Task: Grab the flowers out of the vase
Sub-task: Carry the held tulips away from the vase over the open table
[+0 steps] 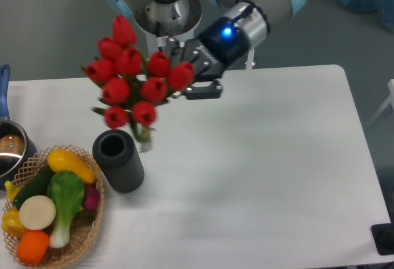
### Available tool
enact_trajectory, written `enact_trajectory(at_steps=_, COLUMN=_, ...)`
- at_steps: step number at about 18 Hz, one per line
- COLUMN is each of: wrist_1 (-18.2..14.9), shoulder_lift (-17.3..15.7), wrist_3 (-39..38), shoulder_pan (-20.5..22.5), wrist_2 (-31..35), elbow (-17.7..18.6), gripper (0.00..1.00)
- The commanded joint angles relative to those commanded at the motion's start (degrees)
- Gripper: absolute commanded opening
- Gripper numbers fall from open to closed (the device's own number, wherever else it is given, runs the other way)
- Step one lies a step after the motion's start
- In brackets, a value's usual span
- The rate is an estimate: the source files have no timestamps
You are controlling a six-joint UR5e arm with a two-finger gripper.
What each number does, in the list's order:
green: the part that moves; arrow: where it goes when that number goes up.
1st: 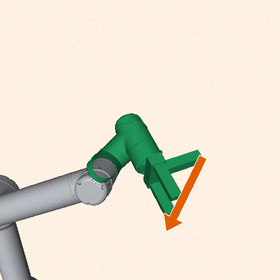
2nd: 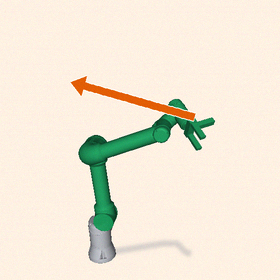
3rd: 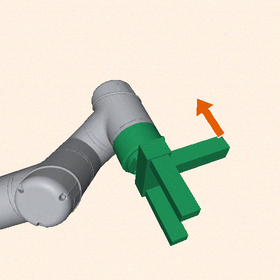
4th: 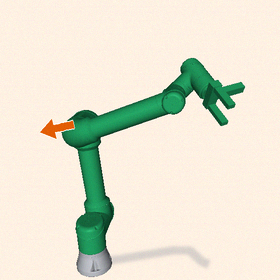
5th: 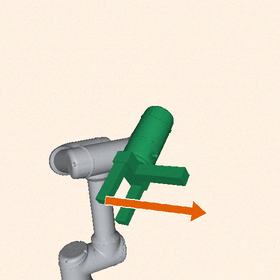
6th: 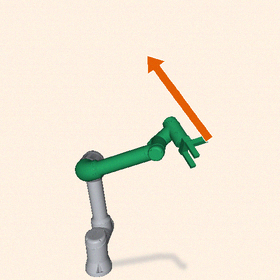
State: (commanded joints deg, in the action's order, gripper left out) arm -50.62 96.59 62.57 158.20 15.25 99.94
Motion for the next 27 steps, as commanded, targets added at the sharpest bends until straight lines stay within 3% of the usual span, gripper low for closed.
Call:
enact_trajectory(at_steps=3, wrist_1=-0.18, shoulder_lift=-0.09, wrist_3=2.38, shoulder_pan=0.27, wrist_2=17.39, elbow=-1.59, gripper=0.00)
enact_trajectory(at_steps=4, wrist_1=-0.18, shoulder_lift=-0.17, wrist_3=2.30, shoulder_pan=0.18, wrist_2=20.49, elbow=-1.59, gripper=0.00)
enact_trajectory(at_steps=8, wrist_1=-0.26, shoulder_lift=0.17, wrist_3=2.47, shoulder_pan=1.76, wrist_2=25.51, elbow=-1.85, gripper=0.00)
enact_trajectory(at_steps=16, wrist_1=-1.23, shoulder_lift=6.50, wrist_3=2.56, shoulder_pan=1.23, wrist_2=44.22, elbow=-4.40, gripper=0.00)
enact_trajectory(at_steps=20, wrist_1=-1.06, shoulder_lift=8.52, wrist_3=2.12, shoulder_pan=0.53, wrist_2=48.28, elbow=-4.75, gripper=0.00)
enact_trajectory(at_steps=25, wrist_1=-1.14, shoulder_lift=12.56, wrist_3=7.30, shoulder_pan=-0.52, wrist_2=63.64, elbow=-6.68, gripper=0.00)
enact_trajectory(at_steps=27, wrist_1=-1.14, shoulder_lift=13.18, wrist_3=7.39, shoulder_pan=-0.52, wrist_2=66.48, elbow=-7.13, gripper=0.00)
